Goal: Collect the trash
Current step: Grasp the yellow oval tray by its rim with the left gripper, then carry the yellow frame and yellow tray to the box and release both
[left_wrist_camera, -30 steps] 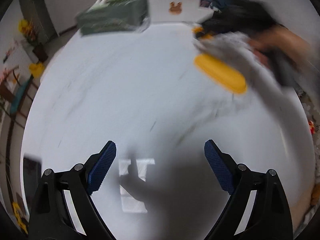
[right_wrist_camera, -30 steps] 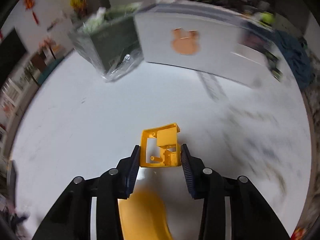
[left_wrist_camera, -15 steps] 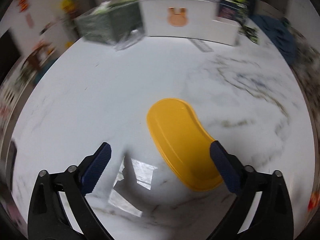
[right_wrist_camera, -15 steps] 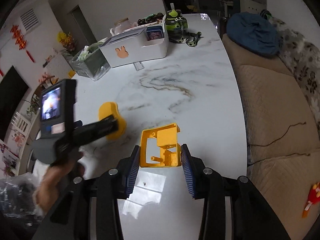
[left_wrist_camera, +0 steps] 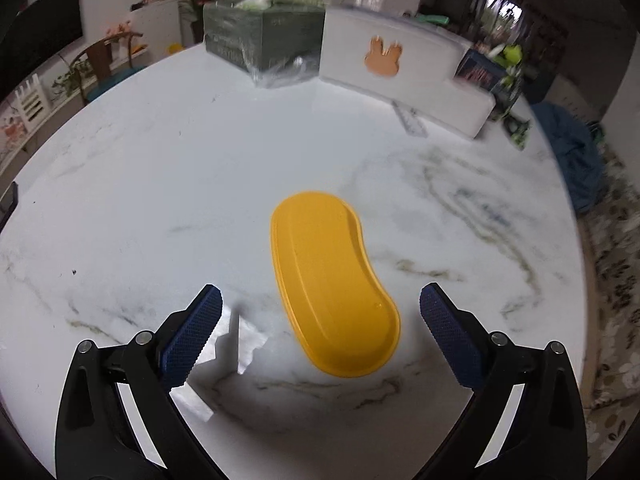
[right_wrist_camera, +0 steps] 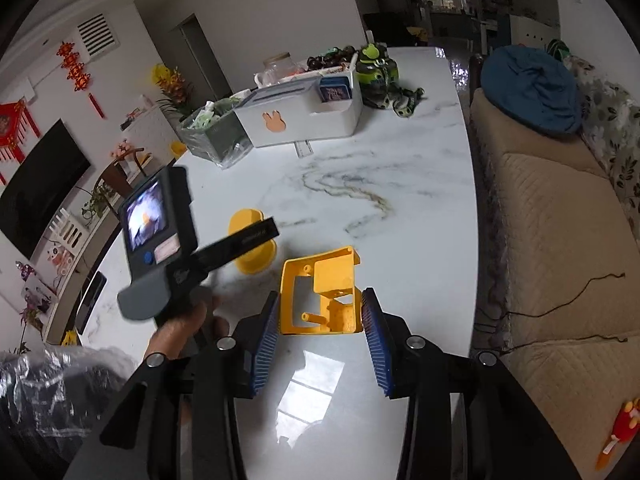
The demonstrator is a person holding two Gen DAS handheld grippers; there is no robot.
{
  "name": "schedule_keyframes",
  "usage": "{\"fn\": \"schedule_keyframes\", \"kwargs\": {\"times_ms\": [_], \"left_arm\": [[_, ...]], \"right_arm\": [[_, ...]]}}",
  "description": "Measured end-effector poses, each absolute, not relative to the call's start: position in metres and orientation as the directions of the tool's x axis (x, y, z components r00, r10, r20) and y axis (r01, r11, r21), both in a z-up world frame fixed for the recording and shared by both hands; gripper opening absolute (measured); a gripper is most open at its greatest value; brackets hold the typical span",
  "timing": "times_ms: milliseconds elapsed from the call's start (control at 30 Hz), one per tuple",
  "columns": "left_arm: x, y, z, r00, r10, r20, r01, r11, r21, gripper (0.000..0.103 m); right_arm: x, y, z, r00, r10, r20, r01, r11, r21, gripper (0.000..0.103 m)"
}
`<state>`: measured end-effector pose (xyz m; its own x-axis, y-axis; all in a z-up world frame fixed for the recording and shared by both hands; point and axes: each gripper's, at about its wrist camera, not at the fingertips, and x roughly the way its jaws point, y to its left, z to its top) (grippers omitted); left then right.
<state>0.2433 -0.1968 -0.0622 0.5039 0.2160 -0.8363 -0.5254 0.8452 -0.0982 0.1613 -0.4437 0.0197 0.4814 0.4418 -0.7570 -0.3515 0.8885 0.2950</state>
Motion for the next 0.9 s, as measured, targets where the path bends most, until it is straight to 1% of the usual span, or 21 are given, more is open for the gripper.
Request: {"fn": "schedule_keyframes", "kwargs": {"times_ms": [33,67,100,167,233,300,333,367,400,467,533,567,633,733,867,900], "left_arm": [[0.252,-0.200,-0.073,0.458,0.205,-0.865,-0.527,0.846,-0.078,0.097],[0.258,-0.206,-0.077,0.411,0.288,-0.865,-0.532,0.846,0.029,0.098],[0.257,-0.210,-0.077,0.426,0.307,-0.851,-0.523,0.851,0.045,0.098],[0.258,-0.208,-0.079,0.443,0.275,-0.853,-0.523,0.853,0.003,0.098],[0.257,-0.206,-0.079,0.431,0.263,-0.863,-0.514,0.858,0.005,0.098],[0.254,-0.204,-0.077,0.437,0.237,-0.868,-0.469,0.883,0.005,0.094],[0.247,-0.202,-0.075,0.459,0.223,-0.860,-0.429,0.903,0.006,0.081],[0.241,-0.201,-0.072,0.481,0.220,-0.848,-0.401,0.916,0.010,0.062],[0.234,-0.199,-0.071,0.486,0.206,-0.849,-0.366,0.930,0.016,0.061],[0.211,-0.186,-0.070,0.510,0.137,-0.850,-0.279,0.960,-0.013,0.059],[0.186,-0.174,-0.066,0.542,0.082,-0.836,-0.181,0.983,-0.021,0.049],[0.169,-0.164,-0.064,0.541,0.051,-0.839,-0.119,0.993,-0.016,0.049],[0.132,-0.138,-0.062,0.532,-0.012,-0.847,-0.050,0.998,-0.045,0.049],[0.081,-0.097,-0.056,0.537,-0.057,-0.842,0.016,0.998,-0.057,0.049],[0.023,-0.059,-0.047,0.533,-0.101,-0.840,0.102,0.993,-0.055,0.048],[0.007,-0.053,-0.041,0.546,-0.105,-0.831,0.131,0.991,-0.040,0.048]], "right_arm": [[0.161,-0.446,0.018,0.478,0.443,-0.759,-0.348,0.888,0.299,0.041],[0.160,-0.449,0.016,0.472,0.445,-0.761,-0.348,0.887,0.302,0.041],[0.158,-0.451,0.015,0.470,0.445,-0.763,-0.348,0.887,0.304,0.041],[0.153,-0.455,0.014,0.463,0.448,-0.765,-0.349,0.885,0.308,0.041],[0.151,-0.457,0.013,0.456,0.450,-0.768,-0.341,0.885,0.316,0.041],[0.147,-0.453,0.011,0.453,0.445,-0.772,-0.335,0.888,0.316,0.041],[0.145,-0.449,0.011,0.453,0.444,-0.773,-0.332,0.889,0.317,0.041],[0.143,-0.446,0.010,0.456,0.442,-0.773,-0.328,0.890,0.316,0.041],[0.140,-0.441,0.011,0.461,0.438,-0.772,-0.325,0.893,0.312,0.041],[0.130,-0.424,0.009,0.464,0.432,-0.773,-0.327,0.895,0.304,0.041],[0.117,-0.399,0.005,0.460,0.426,-0.779,-0.338,0.895,0.290,0.041],[0.110,-0.386,0.003,0.457,0.427,-0.780,-0.345,0.894,0.287,0.041],[0.093,-0.355,-0.002,0.446,0.439,-0.780,-0.366,0.884,0.289,0.041],[0.062,-0.312,-0.005,0.434,0.473,-0.767,-0.387,0.867,0.315,0.041],[0.030,-0.275,-0.006,0.421,0.507,-0.752,-0.369,0.853,0.368,0.041],[0.024,-0.267,-0.004,0.420,0.506,-0.753,-0.369,0.853,0.368,0.041]]}}
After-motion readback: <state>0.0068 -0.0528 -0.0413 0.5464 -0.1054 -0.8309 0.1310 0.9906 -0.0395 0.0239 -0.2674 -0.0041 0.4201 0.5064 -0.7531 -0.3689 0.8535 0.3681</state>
